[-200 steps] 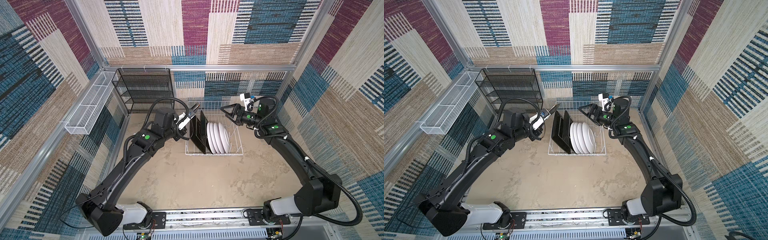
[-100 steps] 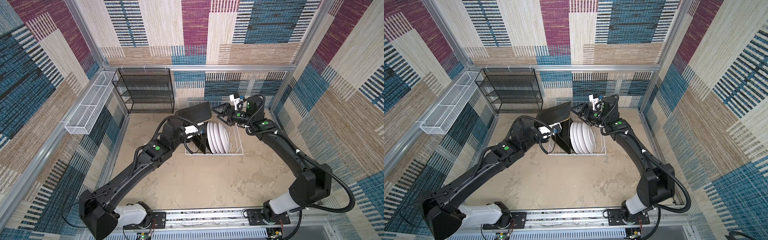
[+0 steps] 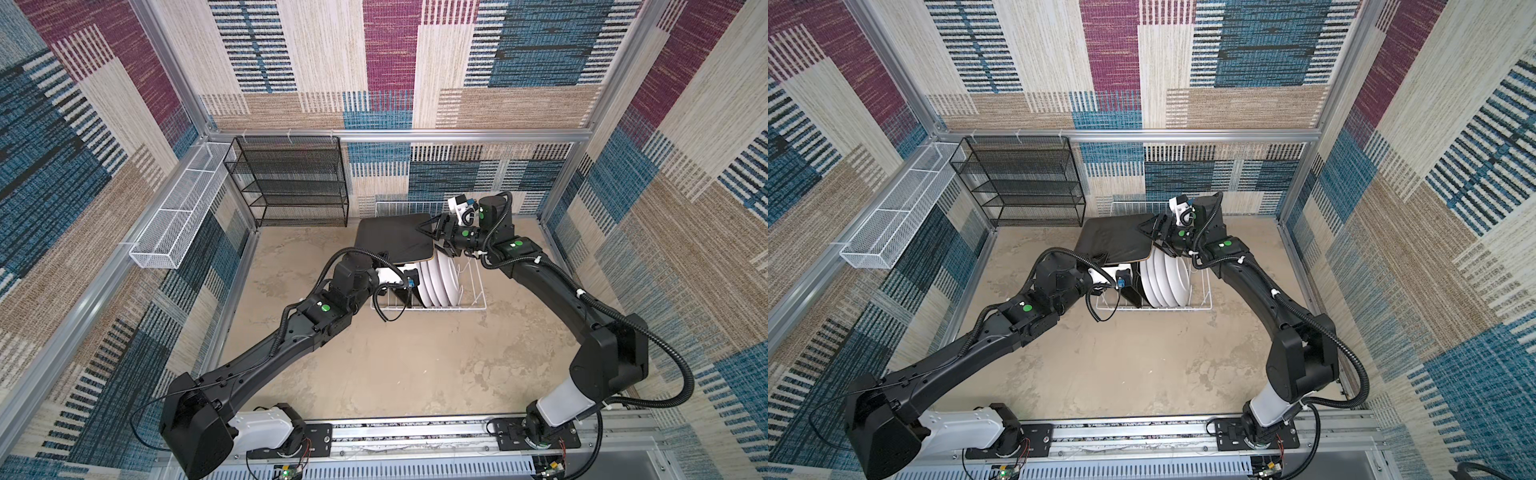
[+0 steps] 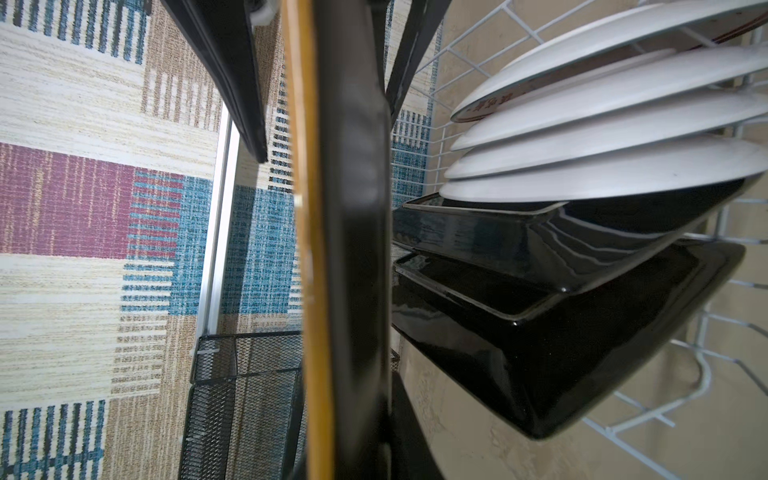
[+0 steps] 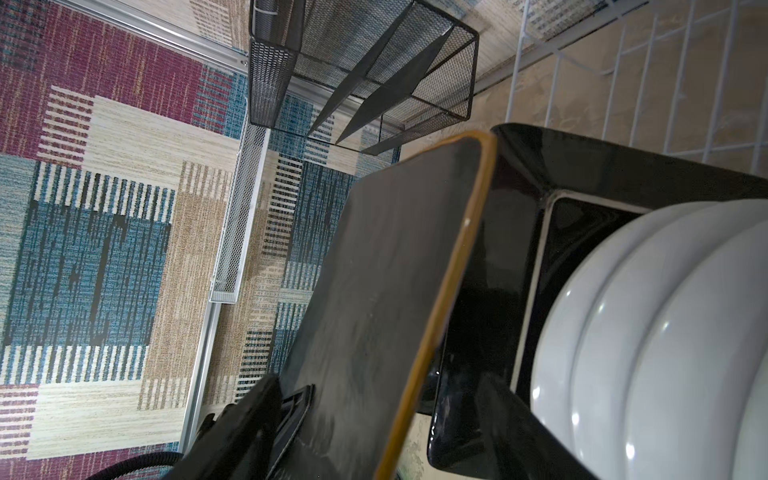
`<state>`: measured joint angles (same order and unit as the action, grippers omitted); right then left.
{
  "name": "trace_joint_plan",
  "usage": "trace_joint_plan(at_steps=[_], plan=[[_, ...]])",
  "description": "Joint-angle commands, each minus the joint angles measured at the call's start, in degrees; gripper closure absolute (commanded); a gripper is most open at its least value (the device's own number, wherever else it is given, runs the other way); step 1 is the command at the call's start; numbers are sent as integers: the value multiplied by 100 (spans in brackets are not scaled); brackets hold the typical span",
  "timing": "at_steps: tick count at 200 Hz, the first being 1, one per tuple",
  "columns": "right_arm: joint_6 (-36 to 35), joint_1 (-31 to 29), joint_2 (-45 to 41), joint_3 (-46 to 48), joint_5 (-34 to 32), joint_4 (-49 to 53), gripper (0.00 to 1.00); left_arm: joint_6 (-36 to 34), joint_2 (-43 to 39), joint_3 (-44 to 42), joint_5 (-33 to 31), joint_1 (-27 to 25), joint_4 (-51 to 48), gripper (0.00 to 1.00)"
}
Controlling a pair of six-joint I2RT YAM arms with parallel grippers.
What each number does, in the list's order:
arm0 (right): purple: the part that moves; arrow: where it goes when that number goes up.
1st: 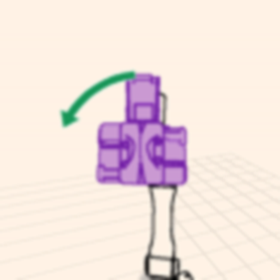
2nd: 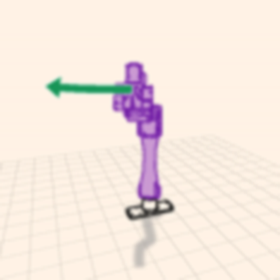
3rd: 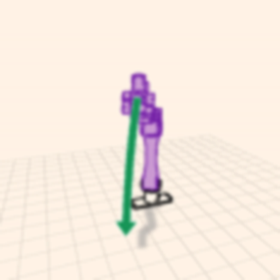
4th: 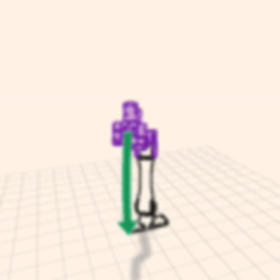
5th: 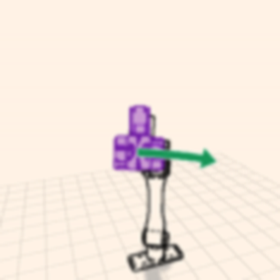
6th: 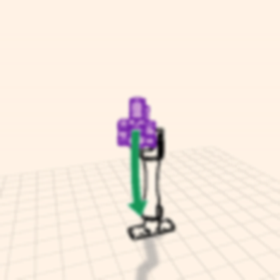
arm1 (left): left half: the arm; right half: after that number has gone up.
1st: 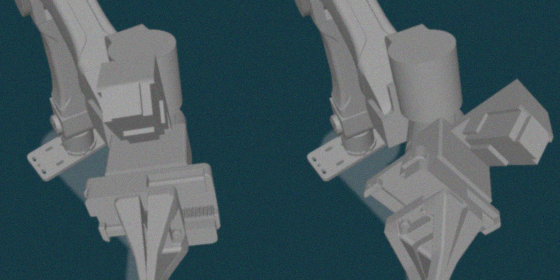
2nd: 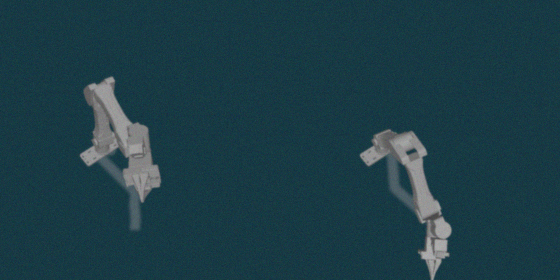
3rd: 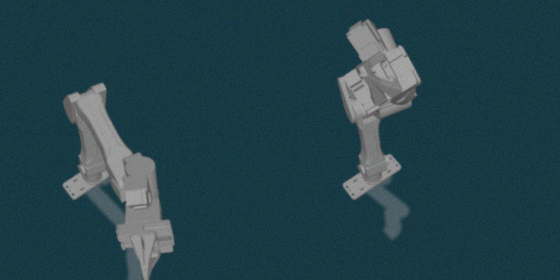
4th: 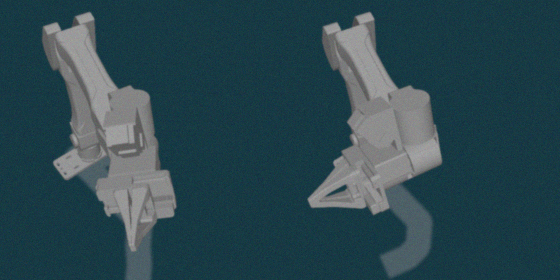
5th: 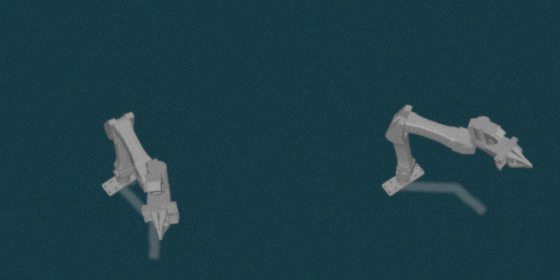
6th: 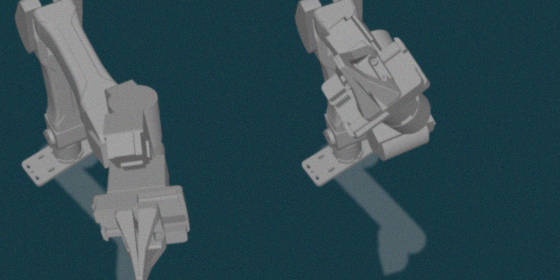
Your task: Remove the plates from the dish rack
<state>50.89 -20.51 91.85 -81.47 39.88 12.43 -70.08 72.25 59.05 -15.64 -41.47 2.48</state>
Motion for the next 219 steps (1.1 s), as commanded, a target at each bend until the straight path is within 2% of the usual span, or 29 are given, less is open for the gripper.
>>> trace_joint_plan(at_steps=[1,54,79,158,186,206,219], plan=[[211,-62,72,-21,-55,-93,29,-392,-54,-87,-67,-32,1436,100],[254,-125,298,-106,116,-3,49,-602,-21,-262,-46,-85,1685,100],[271,-120,307,-90,189,-52,61,-554,-44,-296,-44,-94,1686,100],[437,-128,285,-18,501,-320,89,-414,30,-361,-225,-95,1815,100],[521,-121,263,-46,523,-448,100,-283,0,-426,-225,-93,1854,84],[701,-114,275,-66,504,-662,100,-222,-38,-460,-217,-89,1801,69],[885,-118,310,-79,536,-886,100,-148,-52,-494,-206,-89,1769,63]])
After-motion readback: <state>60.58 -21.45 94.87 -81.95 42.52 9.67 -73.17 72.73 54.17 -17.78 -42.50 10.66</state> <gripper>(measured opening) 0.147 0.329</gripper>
